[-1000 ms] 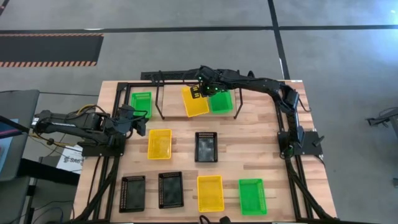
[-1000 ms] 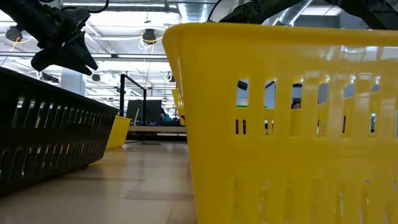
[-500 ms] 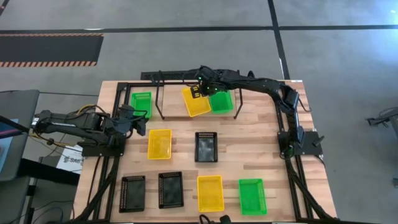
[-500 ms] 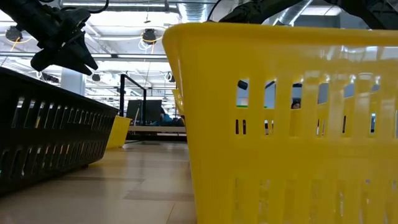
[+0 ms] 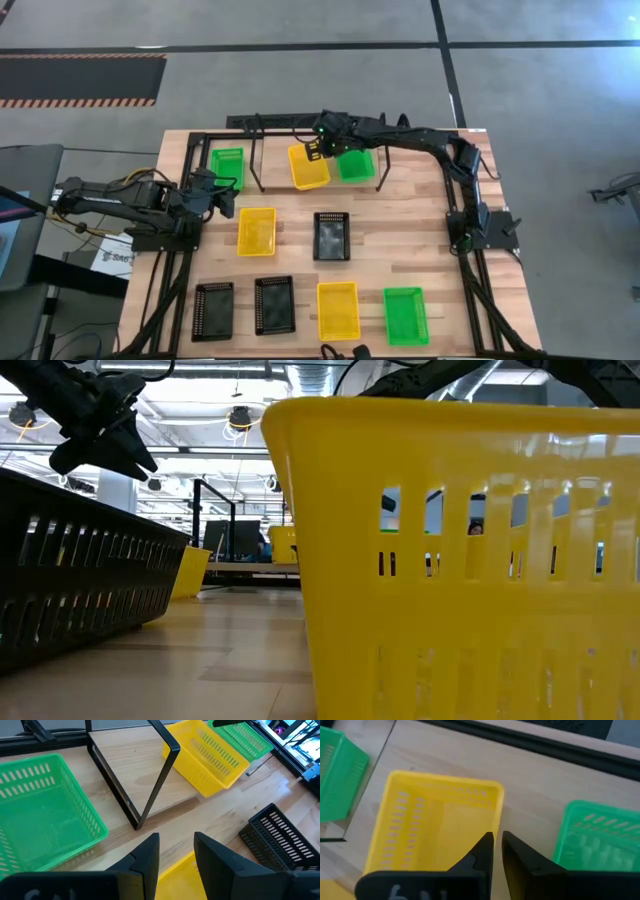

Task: Stack baskets on shelf by color
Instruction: Put the top right yellow bin on the shelf

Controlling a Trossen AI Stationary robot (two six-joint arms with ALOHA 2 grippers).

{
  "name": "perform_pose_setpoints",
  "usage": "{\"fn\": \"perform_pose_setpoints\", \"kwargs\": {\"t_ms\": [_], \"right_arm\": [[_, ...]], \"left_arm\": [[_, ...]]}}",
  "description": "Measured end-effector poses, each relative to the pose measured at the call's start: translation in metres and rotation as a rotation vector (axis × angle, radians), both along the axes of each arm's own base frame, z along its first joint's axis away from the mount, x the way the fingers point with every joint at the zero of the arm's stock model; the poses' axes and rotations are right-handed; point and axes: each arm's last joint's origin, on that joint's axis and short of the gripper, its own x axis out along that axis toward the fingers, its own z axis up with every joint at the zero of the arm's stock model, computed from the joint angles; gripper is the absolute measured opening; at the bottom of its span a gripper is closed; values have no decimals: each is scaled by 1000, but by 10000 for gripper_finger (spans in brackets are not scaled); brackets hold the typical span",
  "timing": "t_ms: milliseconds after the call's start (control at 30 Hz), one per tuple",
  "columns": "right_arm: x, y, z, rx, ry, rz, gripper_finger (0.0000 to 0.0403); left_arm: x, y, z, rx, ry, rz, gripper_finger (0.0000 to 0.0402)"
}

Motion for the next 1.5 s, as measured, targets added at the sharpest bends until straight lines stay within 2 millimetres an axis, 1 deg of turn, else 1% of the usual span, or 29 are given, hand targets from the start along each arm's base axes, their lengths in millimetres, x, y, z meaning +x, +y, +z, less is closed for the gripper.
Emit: {"fn": "perform_pose_setpoints", "kwargs": {"t_ms": [167,267,367,433,533,633,733,933,1100,1267,1367,1500], "right_arm": [[0,-1,1,-11,-6,-3,55],[3,1,3,-15,-33,36,51],[9,7,10,-34,-84,105,30],[14,14,16,-53,-82,173,10],[21,24,25,-84,-98,258,8],[24,36,24,-81,-83,342,4],[24,41,22,-83,-55,375,3],[17,39,17,-61,31,385,2],[11,29,16,-80,66,378,1],[9,20,10,-71,83,363,1],[10,21,11,-75,81,406,1],[11,32,9,-83,120,472,1]], "left_arm": [[0,0,0,0,0,0,110],[0,0,0,0,0,0,110],[0,0,0,0,0,0,110],[0,0,0,0,0,0,110],[0,0,0,0,0,0,110],[0,0,0,0,0,0,110],[0,0,0,-1,-1,1,110],[0,0,0,-5,-4,4,110],[0,0,0,-5,-4,4,110],[0,0,0,-6,-5,6,110],[0,0,0,-7,-5,6,110],[0,0,0,-7,-5,7,110]]}}
